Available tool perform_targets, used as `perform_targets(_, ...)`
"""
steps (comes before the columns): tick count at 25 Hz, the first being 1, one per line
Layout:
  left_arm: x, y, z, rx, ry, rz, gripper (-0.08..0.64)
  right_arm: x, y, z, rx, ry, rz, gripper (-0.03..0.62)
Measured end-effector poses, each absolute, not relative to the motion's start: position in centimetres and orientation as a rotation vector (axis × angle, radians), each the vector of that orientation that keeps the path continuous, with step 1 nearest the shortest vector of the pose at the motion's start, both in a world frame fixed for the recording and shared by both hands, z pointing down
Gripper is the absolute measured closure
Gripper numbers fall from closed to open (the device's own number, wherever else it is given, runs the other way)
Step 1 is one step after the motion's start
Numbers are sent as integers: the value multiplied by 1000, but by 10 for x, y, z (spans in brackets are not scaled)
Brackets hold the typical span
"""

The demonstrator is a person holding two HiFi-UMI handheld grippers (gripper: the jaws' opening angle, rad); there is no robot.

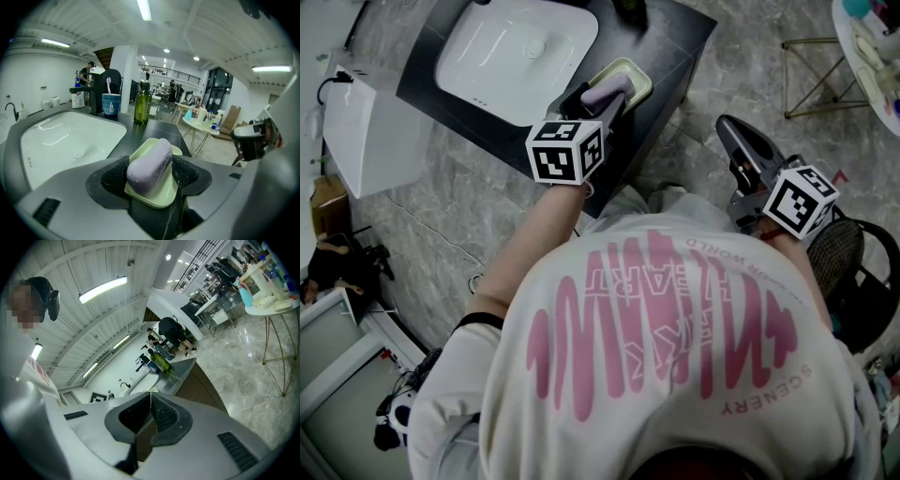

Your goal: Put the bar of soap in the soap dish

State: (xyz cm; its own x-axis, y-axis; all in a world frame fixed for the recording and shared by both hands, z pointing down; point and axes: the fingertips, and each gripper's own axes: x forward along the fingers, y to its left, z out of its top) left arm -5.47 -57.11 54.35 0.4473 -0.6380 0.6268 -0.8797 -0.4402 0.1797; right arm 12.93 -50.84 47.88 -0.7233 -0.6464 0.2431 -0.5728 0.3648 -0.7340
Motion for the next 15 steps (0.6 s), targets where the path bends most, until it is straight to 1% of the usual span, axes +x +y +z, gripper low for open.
perform_targets(3, -53, -568, 548, 2236, -1260, 722, 287, 129, -511, 474, -1136, 2535, -1282, 574)
perform_targets(8, -52, -568, 548, 2235, -1259, 723, 288, 130, -508, 481, -1118, 2517, -1313, 574)
perform_targets(15, -52, -569, 549, 2237, -1270, 750, 288, 130, -514, 472, -1138, 2540, -1277, 574)
